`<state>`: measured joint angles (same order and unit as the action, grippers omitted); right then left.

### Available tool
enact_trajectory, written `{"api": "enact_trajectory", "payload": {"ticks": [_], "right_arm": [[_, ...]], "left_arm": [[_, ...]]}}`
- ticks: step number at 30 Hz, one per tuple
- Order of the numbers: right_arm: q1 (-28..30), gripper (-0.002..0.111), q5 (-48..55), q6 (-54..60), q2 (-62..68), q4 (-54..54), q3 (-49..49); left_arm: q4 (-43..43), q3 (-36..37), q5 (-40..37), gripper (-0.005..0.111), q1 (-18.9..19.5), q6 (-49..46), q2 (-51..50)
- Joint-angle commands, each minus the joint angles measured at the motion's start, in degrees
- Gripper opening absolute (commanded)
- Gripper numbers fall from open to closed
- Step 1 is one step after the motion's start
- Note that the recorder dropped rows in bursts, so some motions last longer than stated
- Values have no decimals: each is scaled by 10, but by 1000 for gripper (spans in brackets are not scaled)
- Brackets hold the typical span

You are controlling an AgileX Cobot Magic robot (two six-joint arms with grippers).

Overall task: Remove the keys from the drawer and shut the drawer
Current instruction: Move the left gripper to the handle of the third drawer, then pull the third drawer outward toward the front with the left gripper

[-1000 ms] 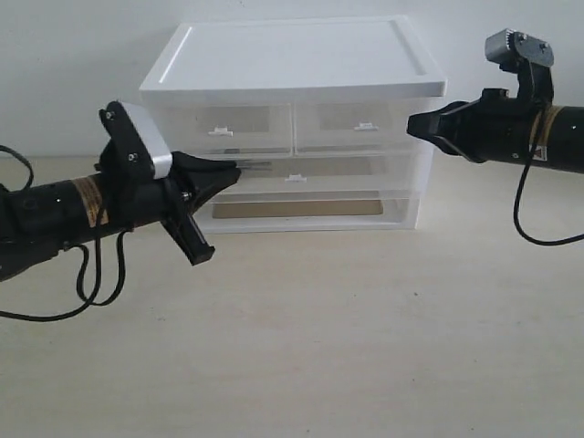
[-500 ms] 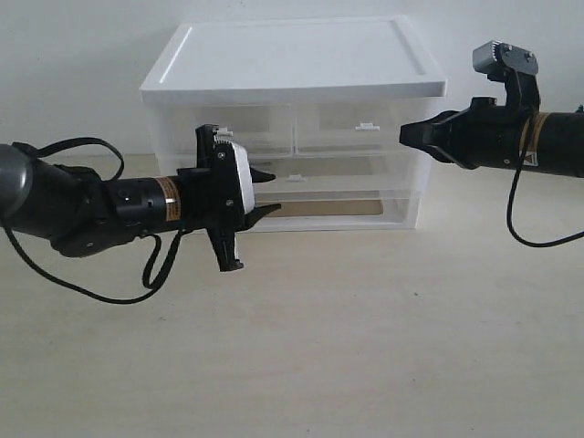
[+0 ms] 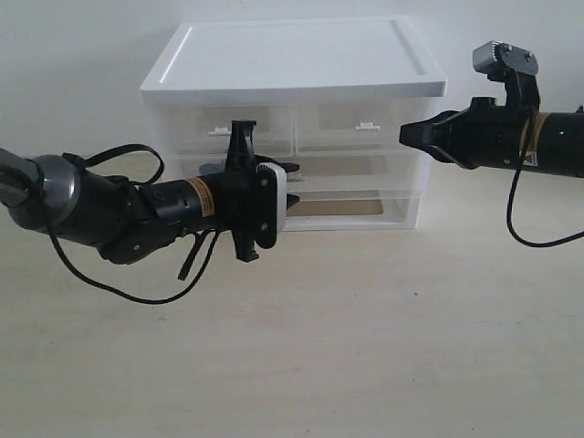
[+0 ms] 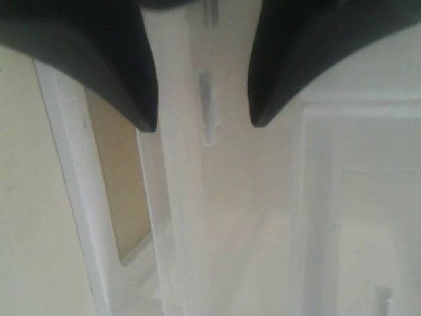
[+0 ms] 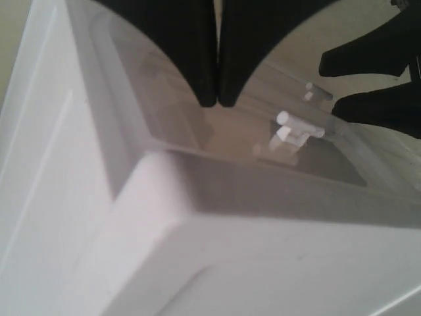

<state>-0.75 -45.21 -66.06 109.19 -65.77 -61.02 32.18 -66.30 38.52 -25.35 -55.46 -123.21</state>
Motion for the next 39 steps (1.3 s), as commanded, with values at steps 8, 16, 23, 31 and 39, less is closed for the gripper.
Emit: {"api": "enact_trajectory", "payload": {"ticks": [8, 16, 23, 31, 39], "right_arm": [[1, 0, 9, 4, 0, 23, -9], [1, 0, 9, 6, 0, 23, -9], [1, 0, 10, 6, 0, 23, -9], [1, 0, 11, 10, 0, 24, -9], [1, 0, 32, 14, 0, 31, -9]], "left_arm": [[-67, -4, 89, 28, 0, -179, -55], [-168, -4, 184, 28, 0, -300, -84], [-174, -4, 210, 21, 0, -303, -84], [-184, 1, 221, 4, -3, -335, -84], [-259, 47, 283, 4, -63, -393, -84]]}}
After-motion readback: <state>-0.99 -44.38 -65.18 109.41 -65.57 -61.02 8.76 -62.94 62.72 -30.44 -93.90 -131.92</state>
